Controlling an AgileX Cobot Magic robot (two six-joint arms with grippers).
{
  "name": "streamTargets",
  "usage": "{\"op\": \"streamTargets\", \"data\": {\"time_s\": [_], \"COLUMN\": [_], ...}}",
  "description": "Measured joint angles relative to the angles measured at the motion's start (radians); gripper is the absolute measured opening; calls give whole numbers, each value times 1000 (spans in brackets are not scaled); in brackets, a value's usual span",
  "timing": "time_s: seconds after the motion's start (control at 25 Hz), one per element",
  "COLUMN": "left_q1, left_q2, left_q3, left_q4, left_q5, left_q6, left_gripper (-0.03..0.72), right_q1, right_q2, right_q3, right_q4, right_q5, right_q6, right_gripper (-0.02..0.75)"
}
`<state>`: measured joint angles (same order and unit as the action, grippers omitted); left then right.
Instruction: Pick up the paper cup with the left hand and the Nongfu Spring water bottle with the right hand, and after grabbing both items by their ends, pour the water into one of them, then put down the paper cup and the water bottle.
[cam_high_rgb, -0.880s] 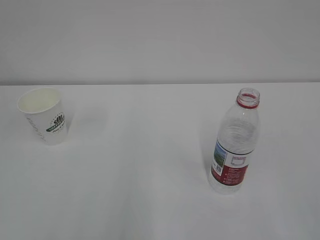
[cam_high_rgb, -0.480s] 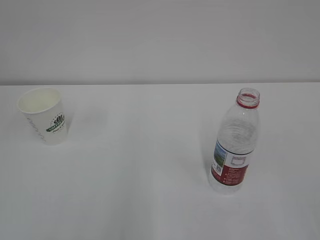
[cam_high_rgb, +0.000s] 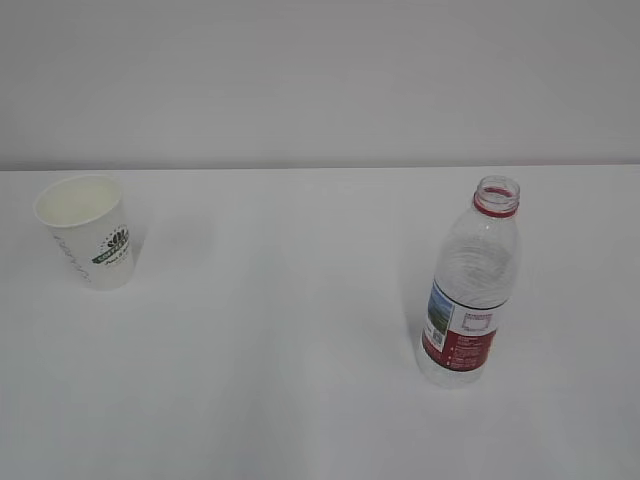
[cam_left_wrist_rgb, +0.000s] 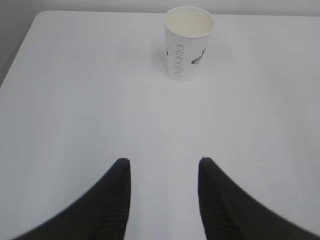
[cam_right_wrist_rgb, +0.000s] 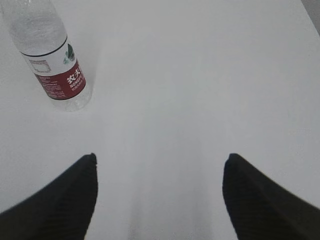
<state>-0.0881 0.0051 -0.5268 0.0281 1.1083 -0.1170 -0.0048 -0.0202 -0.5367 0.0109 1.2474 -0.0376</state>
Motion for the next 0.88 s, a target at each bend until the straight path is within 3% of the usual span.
{"op": "streamTargets", "data": {"time_s": [0.88], "left_q1": [0], "left_q2": [0], "left_q3": [0], "left_q4": [0], "left_q5": [0], "left_q6": [0], "left_gripper": [327], "right_q1": [0], "right_q2": [0], "right_q3": [0], "right_q4": [0], "right_q5": [0], "right_q6": [0], "right_gripper": [587]}}
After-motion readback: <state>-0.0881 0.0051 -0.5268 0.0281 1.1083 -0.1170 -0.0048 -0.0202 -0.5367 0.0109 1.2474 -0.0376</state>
